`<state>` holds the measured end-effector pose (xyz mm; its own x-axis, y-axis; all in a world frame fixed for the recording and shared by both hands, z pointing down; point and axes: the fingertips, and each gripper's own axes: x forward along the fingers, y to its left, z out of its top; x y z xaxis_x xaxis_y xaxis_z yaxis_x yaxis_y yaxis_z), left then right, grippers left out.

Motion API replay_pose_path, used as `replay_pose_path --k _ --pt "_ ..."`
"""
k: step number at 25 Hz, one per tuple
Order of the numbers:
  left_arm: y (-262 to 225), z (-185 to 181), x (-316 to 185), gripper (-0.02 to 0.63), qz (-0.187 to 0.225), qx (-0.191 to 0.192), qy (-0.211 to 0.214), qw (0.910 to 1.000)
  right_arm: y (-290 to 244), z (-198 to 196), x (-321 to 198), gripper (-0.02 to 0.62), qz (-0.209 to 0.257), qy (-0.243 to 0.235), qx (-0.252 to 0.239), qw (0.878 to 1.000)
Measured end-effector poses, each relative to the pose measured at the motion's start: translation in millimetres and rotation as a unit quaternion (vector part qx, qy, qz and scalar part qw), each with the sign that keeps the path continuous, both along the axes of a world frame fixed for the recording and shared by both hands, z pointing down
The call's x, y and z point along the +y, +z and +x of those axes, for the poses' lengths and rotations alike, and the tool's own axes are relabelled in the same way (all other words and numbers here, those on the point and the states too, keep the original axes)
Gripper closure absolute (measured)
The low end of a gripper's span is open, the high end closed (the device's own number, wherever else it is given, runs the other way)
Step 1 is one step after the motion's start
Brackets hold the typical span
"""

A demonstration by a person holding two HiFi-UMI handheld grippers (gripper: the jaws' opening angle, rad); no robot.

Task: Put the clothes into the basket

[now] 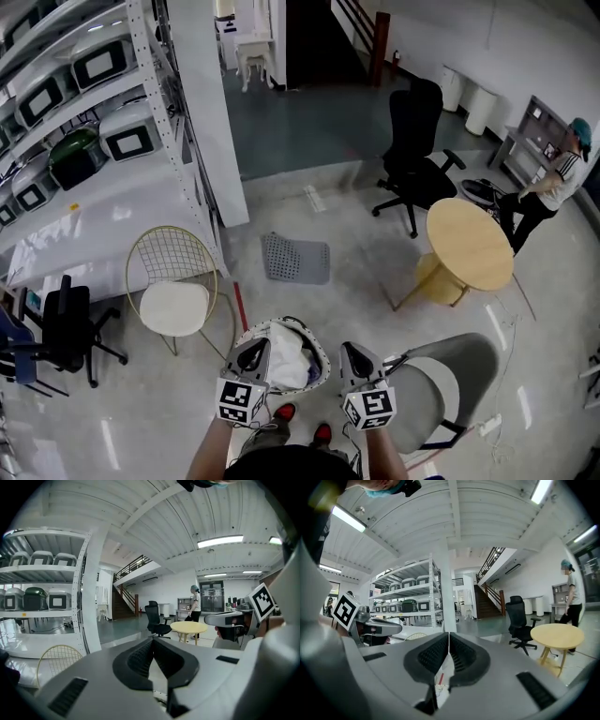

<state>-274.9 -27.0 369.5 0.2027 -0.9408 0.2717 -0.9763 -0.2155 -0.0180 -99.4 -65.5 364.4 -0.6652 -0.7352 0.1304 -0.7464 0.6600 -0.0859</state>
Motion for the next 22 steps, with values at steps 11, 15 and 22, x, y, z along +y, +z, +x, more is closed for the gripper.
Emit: replay_pose_path --k 11,15,22 --pt "10 12 7 0.6 -0.014 0.011 0.001 0.9998 8 7 10 0.565 -0.01 -0.008 0.01 1.0" --pt "8 10 2 0.6 -0.014 0.01 -0.002 0.9999 8 7 7 0.565 -0.013 -0.006 0.008 1.0" --pt "6 11 -2 0.6 -0.012 0.01 -0.002 0.9999 12 5 5 0.565 -0.018 -0.01 0.015 1.0"
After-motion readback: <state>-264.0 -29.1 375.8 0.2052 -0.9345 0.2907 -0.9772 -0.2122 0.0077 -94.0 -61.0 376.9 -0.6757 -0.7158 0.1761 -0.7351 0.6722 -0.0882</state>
